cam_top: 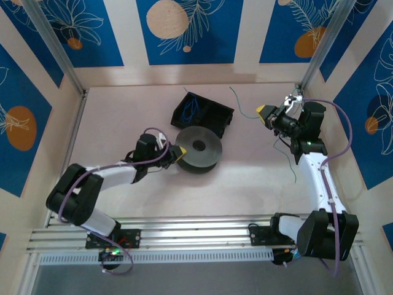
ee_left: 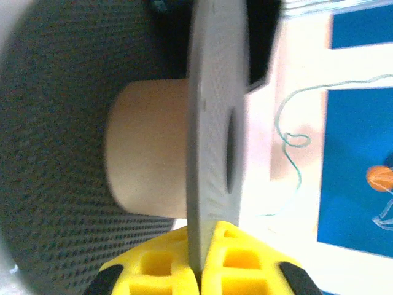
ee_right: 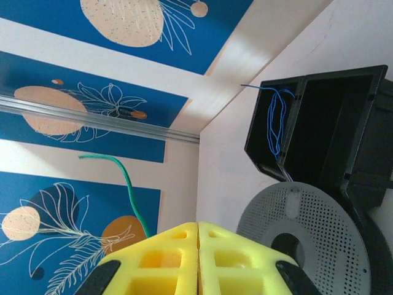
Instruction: Wrap the cables
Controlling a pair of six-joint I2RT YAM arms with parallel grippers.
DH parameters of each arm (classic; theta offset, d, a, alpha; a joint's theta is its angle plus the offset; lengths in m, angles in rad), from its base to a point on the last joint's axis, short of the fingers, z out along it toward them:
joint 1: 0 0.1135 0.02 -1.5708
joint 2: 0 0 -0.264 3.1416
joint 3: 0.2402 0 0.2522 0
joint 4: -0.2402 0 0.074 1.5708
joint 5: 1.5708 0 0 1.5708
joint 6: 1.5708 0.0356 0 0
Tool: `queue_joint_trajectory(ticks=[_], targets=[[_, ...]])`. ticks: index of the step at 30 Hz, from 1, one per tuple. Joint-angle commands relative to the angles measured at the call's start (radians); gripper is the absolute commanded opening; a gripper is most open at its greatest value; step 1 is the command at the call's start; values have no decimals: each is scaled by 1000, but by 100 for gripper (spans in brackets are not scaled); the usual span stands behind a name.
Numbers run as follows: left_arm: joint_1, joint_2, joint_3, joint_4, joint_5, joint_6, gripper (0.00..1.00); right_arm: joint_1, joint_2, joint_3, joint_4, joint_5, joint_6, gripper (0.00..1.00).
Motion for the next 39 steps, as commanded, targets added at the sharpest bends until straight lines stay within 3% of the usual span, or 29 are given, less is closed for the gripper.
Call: queue_joint_trajectory(ticks=[1,4,6,11,20,26,27,30,32,39], targets=[[2,-118,13,-124,-50,50,0,7,-32,20,-38,-31,-47,0],[-25,-307,81,-428,-201,147,0,1,-40,11,-47,-37,-60,0],[-68,-404,182,-676,-361,247,0,1,-43,7,-48,-42,-64,0],[-151,-367,379,-999,-574,377,0,13,-54,-13,-43,-36,-72,0],[-370,-21,711,-1255,-932,453,0,21,-69,-58,-34,-23,-67,0],[-382,83,768,-1228,-910,421,0,29,-66,-71,-36,-27,-69,0],[-385,102,790,-1237,-902,421,5,29,-67,-71,-35,-28,-72,0],[-398,130,832,-1258,-880,416,50,26,-67,-71,-49,-26,-84,0],[-401,129,836,-1250,-862,409,68,26,-67,-73,-52,-27,-86,0],[-397,89,871,-1273,-829,417,83,27,-69,-100,-42,-26,-80,0]])
